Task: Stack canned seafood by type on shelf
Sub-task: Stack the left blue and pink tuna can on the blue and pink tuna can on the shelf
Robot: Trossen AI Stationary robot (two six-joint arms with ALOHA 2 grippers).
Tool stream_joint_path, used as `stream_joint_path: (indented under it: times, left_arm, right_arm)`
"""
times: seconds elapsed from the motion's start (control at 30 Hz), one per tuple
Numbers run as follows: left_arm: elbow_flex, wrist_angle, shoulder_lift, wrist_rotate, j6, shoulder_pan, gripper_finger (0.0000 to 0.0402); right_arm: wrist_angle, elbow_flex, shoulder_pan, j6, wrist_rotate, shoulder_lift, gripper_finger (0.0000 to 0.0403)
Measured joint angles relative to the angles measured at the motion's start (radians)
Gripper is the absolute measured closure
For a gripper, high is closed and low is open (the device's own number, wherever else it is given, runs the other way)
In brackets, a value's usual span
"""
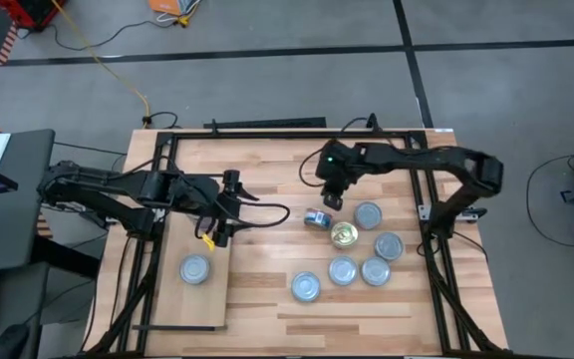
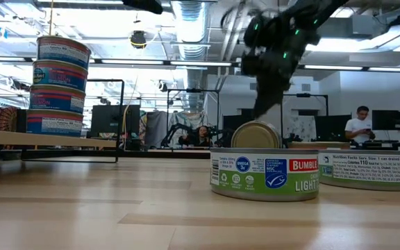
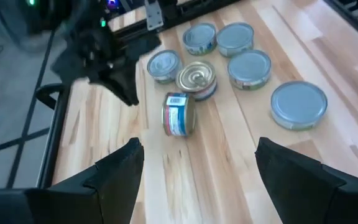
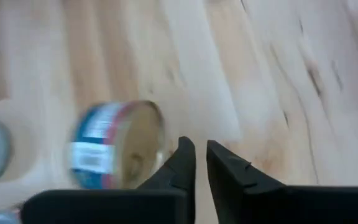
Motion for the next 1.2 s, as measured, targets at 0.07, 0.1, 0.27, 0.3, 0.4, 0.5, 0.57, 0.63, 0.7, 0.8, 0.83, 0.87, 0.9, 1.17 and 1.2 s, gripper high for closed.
stream_joint_path:
  times: [0.07, 0.1, 0.27, 0.3, 0.4, 0.5, 0.57, 0.63, 0.7, 0.8, 0.83, 0.87, 0.9, 1.17, 1.2]
  left_arm:
    - [0.0, 0.001, -0.001, 0.0, -0.013, 0.0, 0.0107]
    - [0.0, 0.001, -0.001, 0.0, -0.021, 0.0, 0.0107]
    - [0.0, -0.001, 0.003, -0.023, -0.058, 0.0, 0.0107]
    - [0.0, -0.001, 0.006, -0.041, -0.056, 0.0, 0.0107]
    - [0.0, 0.004, 0.015, -0.094, -0.049, 0.0, 0.0107]
    - [0.0, 0.013, 0.014, -0.114, -0.048, 0.0, 0.0107]
    - [0.0, 0.013, 0.014, -0.117, -0.049, 0.0, 0.0107]
    - [0.0, 0.01, 0.015, -0.12, -0.05, 0.0, 0.0107]
    - [0.0, 0.009, 0.014, -0.123, -0.05, 0.0, 0.0107]
    - [0.0, -0.001, 0.015, -0.124, -0.051, 0.0, 0.0107]
    - [0.0, -0.005, 0.015, -0.123, -0.053, 0.0, 0.0107]
    - [0.0, -0.007, 0.015, -0.123, -0.058, -0.001, 0.0107]
    - [0.0, -0.011, 0.015, -0.123, -0.061, -0.002, 0.0107]
    - [0.0, -0.066, 0.014, -0.123, -0.096, -0.038, 0.0107]
    - [0.0, -0.067, 0.015, -0.124, -0.095, -0.046, 0.0107]
  right_arm:
    - [0.002, -0.01, 0.022, -0.007, 0.0, -0.05, 0.0313]
    - [-0.003, -0.019, 0.037, -0.008, 0.0, -0.071, 0.0299]
    - [0.023, -0.105, 0.138, 0.066, 0.042, -0.146, 0.0196]
    - [0.035, -0.124, 0.162, 0.092, 0.072, -0.15, 0.0173]
    - [0.057, -0.158, 0.224, 0.152, 0.154, -0.148, 0.0112]
    - [0.068, -0.167, 0.286, 0.202, 0.276, -0.142, 0.0069]
    - [0.065, -0.172, 0.325, 0.213, 0.375, -0.135, 0.0054]
    - [0.077, -0.173, 0.356, 0.214, 0.417, -0.129, 0.0047]
    - [0.108, -0.173, 0.373, 0.218, 0.422, -0.128, 0.0046]
    - [0.128, -0.172, 0.384, 0.24, 0.423, -0.129, 0.0048]
    - [0.128, -0.172, 0.385, 0.246, 0.423, -0.129, 0.0049]
    - [0.131, -0.172, 0.385, 0.251, 0.423, -0.129, 0.005]
    - [0.135, -0.172, 0.391, 0.26, 0.427, -0.129, 0.005]
    - [0.33, -0.292, 0.459, 0.286, 0.573, -0.136, 0.0051]
    - [0.365, -0.315, 0.461, 0.296, 0.583, -0.136, 0.0051]
